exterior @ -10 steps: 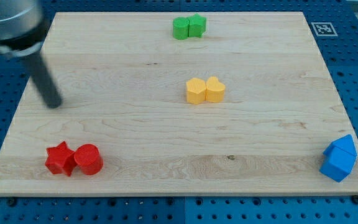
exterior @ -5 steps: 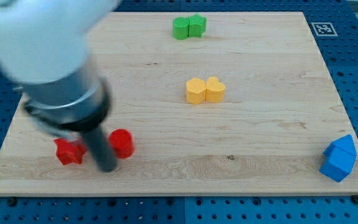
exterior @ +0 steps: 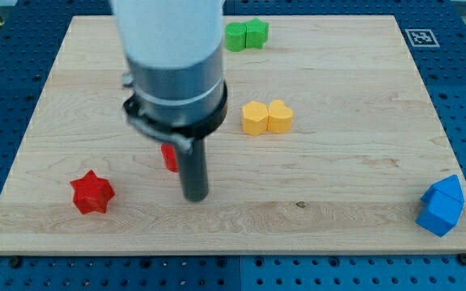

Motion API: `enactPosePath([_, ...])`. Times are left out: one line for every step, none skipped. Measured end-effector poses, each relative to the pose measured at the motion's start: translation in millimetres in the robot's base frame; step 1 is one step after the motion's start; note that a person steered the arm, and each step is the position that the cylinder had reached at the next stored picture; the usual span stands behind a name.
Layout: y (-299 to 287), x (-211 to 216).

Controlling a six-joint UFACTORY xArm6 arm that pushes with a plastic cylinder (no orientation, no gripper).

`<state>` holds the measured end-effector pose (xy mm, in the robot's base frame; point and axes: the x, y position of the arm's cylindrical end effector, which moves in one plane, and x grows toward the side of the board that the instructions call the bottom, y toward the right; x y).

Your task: Drag the red circle into the yellow hexagon

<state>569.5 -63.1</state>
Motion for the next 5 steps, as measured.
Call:
enactPosePath([-27.1, -19.7])
enactPosePath([-14.2, -69.2])
enactPosePath([10.7, -82.9])
enactPosePath([-25.8, -71.6])
enactPosePath([-52.9, -98.7])
